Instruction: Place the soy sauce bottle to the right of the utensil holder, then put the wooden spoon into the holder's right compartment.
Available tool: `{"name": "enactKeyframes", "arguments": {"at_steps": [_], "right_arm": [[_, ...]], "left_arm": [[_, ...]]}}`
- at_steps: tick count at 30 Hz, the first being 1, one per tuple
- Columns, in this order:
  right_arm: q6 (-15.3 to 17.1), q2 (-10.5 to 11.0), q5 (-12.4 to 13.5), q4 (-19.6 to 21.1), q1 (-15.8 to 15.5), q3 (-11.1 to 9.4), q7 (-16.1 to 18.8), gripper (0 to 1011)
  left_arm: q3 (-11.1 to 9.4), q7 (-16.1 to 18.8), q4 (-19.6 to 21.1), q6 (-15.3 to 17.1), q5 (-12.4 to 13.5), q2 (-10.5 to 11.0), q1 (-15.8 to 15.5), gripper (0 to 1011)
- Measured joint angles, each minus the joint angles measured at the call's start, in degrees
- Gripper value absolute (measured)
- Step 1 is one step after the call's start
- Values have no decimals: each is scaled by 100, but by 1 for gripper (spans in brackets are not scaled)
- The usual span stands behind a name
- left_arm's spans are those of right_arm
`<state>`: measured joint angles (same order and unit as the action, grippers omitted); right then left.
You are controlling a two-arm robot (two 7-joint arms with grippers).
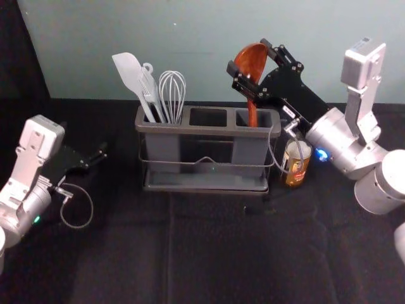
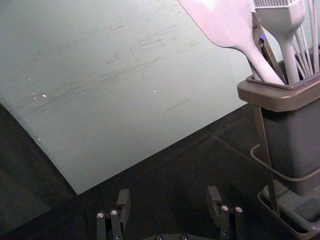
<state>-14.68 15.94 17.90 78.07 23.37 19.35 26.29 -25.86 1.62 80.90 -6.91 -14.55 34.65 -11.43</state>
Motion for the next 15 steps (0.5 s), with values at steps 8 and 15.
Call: {"name": "enactKeyframes", "arguments": {"at_steps": [8,15], "right_arm": [[-42,80,-16,93,-186,-41,28,820],[-58,128,-17,127,-282,-57,45,820]], "left_arm": [[0,0,0,0,1,0,0,1005],[0,0,0,0,0,0,0,1005]]}}
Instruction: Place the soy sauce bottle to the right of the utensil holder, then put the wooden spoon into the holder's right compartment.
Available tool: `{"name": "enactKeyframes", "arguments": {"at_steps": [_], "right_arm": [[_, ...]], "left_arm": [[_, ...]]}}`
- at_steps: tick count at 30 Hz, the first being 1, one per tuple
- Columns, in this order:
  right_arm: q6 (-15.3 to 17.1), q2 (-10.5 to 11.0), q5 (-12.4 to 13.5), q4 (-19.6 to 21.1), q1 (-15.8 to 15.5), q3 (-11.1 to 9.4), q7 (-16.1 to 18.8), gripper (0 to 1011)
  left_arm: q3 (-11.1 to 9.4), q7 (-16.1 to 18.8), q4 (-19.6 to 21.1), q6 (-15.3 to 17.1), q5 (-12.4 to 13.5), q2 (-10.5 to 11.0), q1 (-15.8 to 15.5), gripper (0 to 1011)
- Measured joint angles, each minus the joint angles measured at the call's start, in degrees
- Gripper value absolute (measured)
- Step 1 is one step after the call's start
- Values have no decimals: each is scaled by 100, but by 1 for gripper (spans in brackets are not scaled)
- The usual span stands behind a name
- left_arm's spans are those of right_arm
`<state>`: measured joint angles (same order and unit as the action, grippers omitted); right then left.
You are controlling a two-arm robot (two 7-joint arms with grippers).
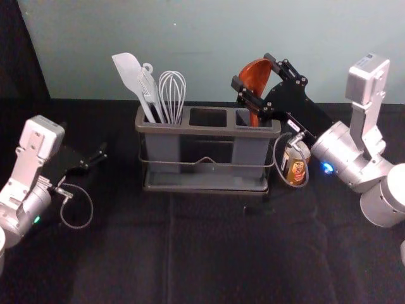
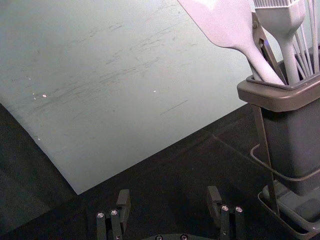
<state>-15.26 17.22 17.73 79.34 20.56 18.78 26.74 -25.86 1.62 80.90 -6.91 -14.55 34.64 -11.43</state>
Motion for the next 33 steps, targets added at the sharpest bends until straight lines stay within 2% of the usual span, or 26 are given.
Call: {"name": "enactKeyframes", "arguments": {"at_steps": [16,21,33], "right_arm": [[76,127,-55,86,-85,47,77,820],[193,137,-40,109,-114,40,63,820],[175,133,-38,102,-111,42,56,839]], "left_arm": [[0,0,0,0,0,0,0,1005],[0,0,0,0,0,0,0,1005],[0,0,0,0,0,0,0,1005]]}}
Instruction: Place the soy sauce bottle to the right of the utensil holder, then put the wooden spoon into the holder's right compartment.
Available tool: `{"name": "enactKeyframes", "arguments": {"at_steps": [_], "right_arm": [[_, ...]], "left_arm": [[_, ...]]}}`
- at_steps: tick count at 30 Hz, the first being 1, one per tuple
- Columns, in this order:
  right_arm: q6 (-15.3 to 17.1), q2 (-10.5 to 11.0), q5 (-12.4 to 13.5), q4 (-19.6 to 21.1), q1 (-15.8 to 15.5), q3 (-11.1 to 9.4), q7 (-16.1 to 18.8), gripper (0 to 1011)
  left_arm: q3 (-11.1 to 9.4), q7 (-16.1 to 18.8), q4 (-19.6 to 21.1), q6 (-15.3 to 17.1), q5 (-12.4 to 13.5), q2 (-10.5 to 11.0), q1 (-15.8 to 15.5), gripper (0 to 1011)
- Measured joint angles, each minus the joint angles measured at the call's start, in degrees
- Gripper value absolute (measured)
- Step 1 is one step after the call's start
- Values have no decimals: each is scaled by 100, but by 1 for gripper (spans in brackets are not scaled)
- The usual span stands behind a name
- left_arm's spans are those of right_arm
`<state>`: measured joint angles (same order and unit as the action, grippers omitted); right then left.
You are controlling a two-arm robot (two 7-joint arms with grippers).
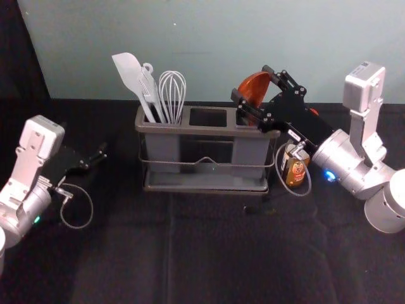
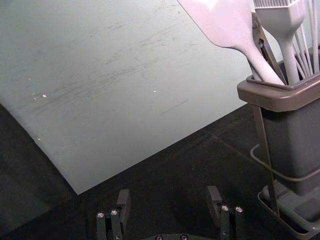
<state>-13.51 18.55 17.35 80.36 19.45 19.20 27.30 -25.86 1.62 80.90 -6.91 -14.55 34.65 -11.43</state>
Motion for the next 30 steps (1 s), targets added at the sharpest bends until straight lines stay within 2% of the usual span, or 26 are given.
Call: {"name": "enactKeyframes", "arguments": {"at_steps": [7,19,27,30], "right_arm": [[-19,-3,0,-4,4,0,0,1002],[-28,-3,-1,-10,7,0,0,1003],[12,74,10,221,-32,-8,12,1002],[263,125,13,470,-99,-50,-115,1003]], "left_arm": [[0,0,0,0,0,0,0,1005],[0,0,0,0,0,0,0,1005],[0,0,0,0,0,0,0,1005],[0,0,0,0,0,0,0,1005]]}}
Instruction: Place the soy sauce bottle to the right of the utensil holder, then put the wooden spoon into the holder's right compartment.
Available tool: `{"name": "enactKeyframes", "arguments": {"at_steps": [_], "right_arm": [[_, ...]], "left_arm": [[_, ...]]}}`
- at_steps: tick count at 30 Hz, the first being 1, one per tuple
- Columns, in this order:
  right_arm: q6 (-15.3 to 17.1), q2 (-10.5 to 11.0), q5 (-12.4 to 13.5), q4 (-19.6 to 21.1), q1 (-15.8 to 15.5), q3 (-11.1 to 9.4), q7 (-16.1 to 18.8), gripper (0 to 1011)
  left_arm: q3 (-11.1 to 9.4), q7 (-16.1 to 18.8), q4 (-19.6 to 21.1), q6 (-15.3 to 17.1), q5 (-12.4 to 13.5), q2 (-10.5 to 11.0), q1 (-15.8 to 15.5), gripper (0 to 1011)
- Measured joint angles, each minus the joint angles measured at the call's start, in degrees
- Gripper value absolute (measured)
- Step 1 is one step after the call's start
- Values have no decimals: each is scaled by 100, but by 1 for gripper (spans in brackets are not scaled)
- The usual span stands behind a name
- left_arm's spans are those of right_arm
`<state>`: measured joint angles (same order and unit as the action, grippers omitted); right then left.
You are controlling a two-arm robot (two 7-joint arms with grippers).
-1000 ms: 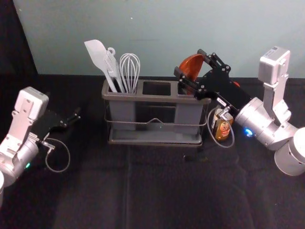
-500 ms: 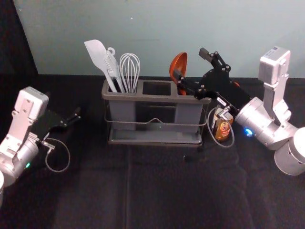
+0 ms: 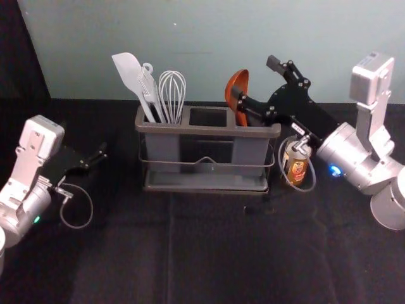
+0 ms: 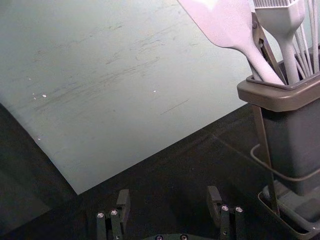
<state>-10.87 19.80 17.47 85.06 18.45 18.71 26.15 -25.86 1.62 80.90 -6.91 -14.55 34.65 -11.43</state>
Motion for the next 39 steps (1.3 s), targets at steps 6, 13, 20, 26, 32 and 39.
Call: {"name": "enactKeyframes", "arguments": {"at_steps": [6,13,20,26,32,39], "right_arm": [[346,79,-93,452,-156,-96,-309,1002],[640,214,-223,998,-424,-289,-599,1003],[831,401,-267,1423,-801,-602,-775,1003],[921,561,-221,1752,-1349,-1038,-913,1003],[825,580,-218,1820,-1811,-1377,-1036,1003],[564,487,-251,1660,-2150,-1615,-1080,1003]], "left_arm": [[0,0,0,0,0,0,0,1005],[0,0,0,0,0,0,0,1005],[0,0,0,0,0,0,0,1005],[0,0,0,0,-1,0,0,1005],[0,0,-1,0,0,0,0,1005],[0,0,0,0,0,0,0,1005]]}}
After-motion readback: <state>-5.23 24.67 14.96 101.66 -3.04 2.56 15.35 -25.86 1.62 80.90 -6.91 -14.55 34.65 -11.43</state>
